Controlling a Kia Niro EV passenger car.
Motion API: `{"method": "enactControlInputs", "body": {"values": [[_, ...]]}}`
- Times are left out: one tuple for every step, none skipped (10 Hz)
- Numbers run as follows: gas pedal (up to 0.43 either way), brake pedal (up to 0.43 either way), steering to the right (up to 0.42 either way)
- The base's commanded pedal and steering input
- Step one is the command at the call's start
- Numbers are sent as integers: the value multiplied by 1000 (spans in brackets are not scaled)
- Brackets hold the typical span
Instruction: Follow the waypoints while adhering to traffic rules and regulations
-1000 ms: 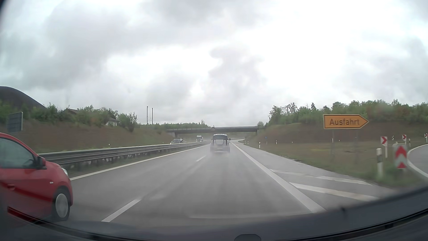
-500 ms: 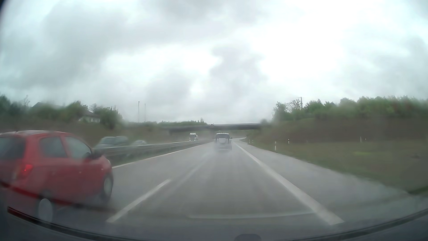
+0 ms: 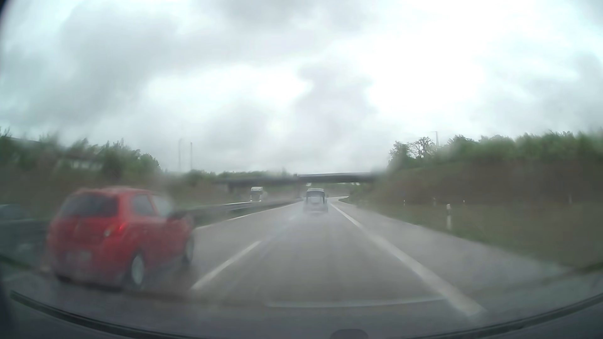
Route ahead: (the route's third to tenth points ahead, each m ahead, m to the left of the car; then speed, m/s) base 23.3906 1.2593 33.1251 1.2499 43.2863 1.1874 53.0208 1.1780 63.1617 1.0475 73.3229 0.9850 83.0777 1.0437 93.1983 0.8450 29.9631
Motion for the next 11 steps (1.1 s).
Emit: {"method": "enactControlInputs", "body": {"values": [[287, 0, 0], [287, 0, 0], [287, 0, 1], [287, 0, 3], [287, 0, 3], [287, 0, 3], [287, 0, 3], [287, 0, 2], [287, 0, 2], [287, 0, 1], [287, 0, 1]]}}
